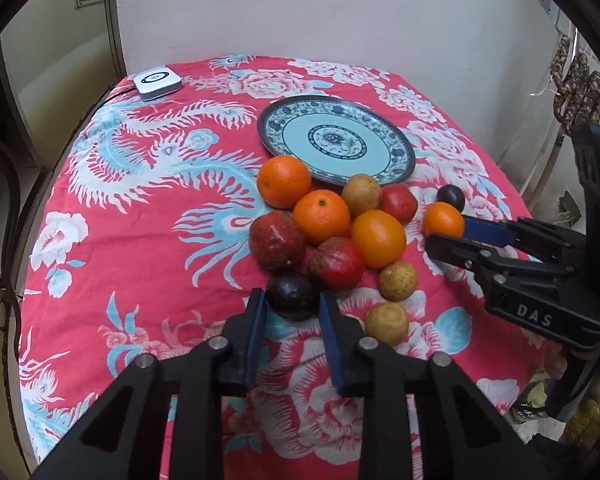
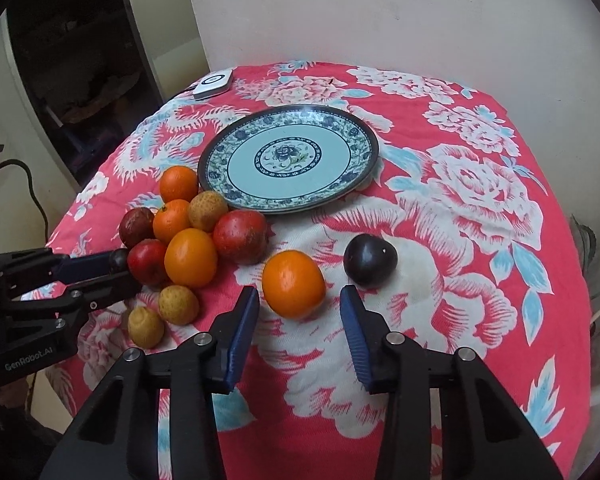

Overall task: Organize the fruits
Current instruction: 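Grasp a dark plum with the left gripper while the right gripper grasps a tangerine, then carry the plum with the left gripper while the right gripper carries the tangerine to the plate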

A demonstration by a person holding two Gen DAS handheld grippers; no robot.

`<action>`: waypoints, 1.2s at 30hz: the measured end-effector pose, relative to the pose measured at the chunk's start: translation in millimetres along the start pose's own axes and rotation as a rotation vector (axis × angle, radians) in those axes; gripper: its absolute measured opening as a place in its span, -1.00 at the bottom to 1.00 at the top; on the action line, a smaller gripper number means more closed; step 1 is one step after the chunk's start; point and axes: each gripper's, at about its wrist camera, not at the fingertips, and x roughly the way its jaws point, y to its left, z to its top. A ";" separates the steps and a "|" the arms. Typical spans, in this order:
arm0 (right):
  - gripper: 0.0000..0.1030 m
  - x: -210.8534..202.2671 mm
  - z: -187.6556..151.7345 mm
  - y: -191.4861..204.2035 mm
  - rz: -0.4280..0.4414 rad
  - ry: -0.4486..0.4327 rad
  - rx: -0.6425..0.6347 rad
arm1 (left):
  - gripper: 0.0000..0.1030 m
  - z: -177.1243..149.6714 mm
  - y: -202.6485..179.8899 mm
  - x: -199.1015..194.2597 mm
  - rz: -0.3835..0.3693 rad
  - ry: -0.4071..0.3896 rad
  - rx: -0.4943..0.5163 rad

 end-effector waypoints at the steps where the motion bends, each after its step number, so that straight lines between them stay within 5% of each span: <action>1: -0.28 0.5 0.5 0.0 0.001 -0.001 0.000 | -0.46 0.1 -0.1 -0.3 -0.001 -0.001 0.000; 20: -0.38 -22.1 4.1 5.6 0.031 -0.053 -0.001 | -0.48 12.0 -0.8 -23.7 -0.028 -0.052 0.006; 36: -0.38 -23.8 39.6 0.1 0.034 -0.077 0.008 | -0.48 57.0 -0.4 -17.0 -0.049 -0.087 0.007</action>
